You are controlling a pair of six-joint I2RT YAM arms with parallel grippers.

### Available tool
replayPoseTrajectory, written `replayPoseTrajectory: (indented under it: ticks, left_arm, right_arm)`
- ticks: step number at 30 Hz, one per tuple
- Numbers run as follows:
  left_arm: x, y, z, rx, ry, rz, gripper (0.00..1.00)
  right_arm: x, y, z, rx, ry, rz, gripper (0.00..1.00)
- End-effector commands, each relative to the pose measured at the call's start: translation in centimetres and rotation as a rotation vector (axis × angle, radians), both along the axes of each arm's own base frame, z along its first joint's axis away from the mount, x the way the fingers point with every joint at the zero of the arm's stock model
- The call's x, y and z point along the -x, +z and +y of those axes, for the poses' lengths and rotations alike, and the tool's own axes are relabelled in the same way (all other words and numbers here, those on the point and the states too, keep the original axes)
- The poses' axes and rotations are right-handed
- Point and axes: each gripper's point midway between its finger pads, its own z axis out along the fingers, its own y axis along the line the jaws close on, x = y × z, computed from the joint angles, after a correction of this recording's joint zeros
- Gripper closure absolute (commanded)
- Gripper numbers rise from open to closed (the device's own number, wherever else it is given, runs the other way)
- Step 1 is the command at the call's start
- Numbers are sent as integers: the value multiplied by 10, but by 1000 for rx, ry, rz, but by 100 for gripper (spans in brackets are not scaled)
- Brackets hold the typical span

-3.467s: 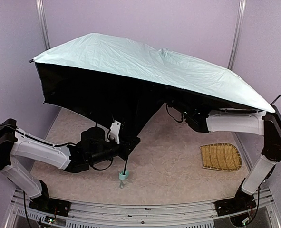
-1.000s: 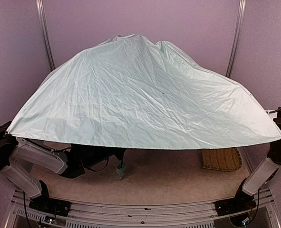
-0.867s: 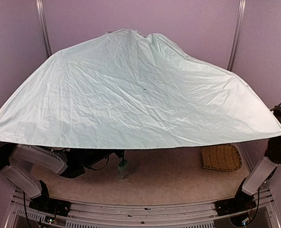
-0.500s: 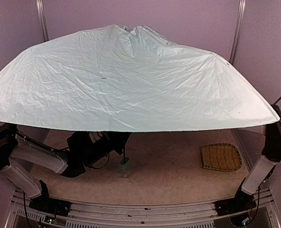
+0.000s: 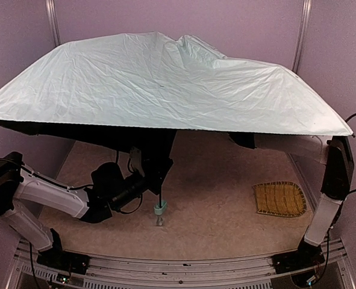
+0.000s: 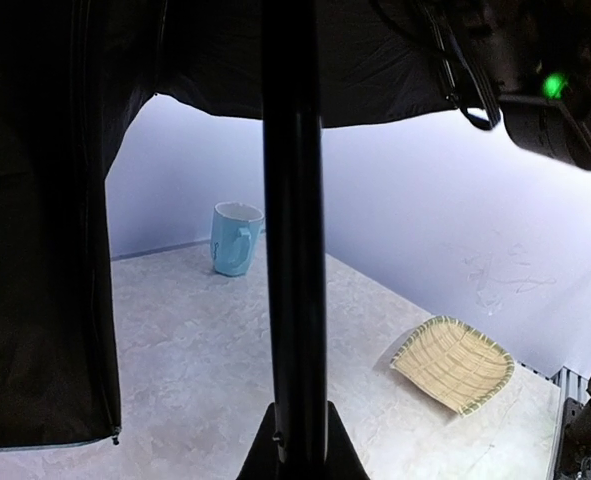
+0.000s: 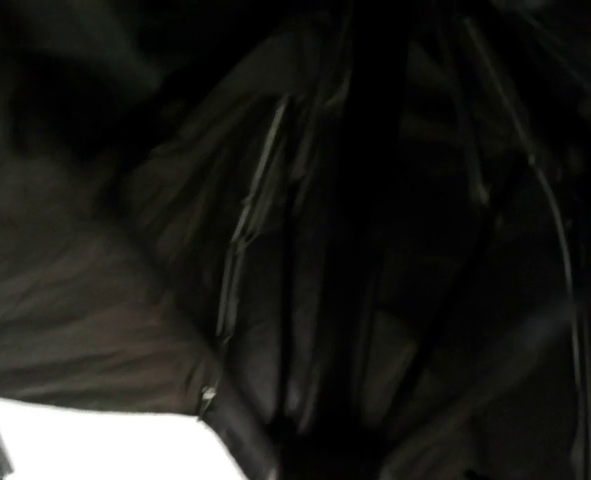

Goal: Put away the umbrella

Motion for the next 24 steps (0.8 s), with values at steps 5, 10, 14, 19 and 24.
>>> replayPoseTrajectory:
  ticks: [5,10,14,19,24]
  left_arm:
    - [3,33,-6,69,-17,-68,100]
    - [4,33,-7,66,-20,-73,100]
    - [4,31,-7,57,-23,-74,100]
    - [4,30,-1,64,-22,-76,100]
    - [-1,49,26,173,-63,-79,100]
  right_arm:
    - [-30,0,8,-8,-70,54,42]
    - [-32,-2,9,-2,-78,54,61]
    - [-31,1,7,-2,-86,37,76]
    - [-28,-2,7,39,-79,14,90]
    - [-15,-35,13,219,-48,-65,98]
